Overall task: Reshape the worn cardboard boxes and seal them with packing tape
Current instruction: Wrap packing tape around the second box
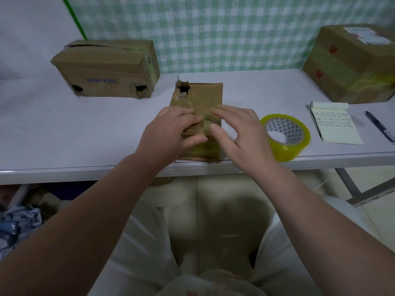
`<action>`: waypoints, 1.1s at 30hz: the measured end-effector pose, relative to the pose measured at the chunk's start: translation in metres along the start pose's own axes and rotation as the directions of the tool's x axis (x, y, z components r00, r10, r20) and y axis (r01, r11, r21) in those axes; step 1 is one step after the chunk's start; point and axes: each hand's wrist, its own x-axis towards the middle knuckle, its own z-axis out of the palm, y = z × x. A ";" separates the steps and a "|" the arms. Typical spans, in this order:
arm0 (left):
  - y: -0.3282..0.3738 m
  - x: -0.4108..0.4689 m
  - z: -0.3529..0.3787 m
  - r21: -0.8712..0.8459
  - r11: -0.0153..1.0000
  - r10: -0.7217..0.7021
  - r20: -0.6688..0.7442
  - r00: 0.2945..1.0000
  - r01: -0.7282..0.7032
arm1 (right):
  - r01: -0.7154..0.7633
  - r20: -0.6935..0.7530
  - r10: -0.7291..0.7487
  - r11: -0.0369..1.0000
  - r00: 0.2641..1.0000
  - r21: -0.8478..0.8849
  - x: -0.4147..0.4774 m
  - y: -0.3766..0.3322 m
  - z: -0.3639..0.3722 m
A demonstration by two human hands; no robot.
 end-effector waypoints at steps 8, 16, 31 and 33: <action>-0.009 -0.003 0.000 0.060 0.992 0.110 0.017 0.994 -0.111 | 0.031 0.045 -0.027 0.995 0.999 -0.091 -0.003 0.001 0.021; -0.015 -0.003 0.000 -0.020 0.996 0.092 0.042 0.995 -0.091 | 0.157 -0.019 -0.163 0.971 0.986 -0.178 -0.001 0.008 0.024; -0.022 -0.006 -0.003 -0.174 0.984 0.038 0.018 0.999 -0.035 | 0.215 0.078 -0.203 0.952 0.976 -0.216 -0.007 0.010 0.001; -0.023 -0.007 -0.002 -0.185 0.982 0.035 0.013 0.999 -0.032 | 0.243 0.039 -0.241 0.938 0.970 -0.247 -0.003 0.001 0.011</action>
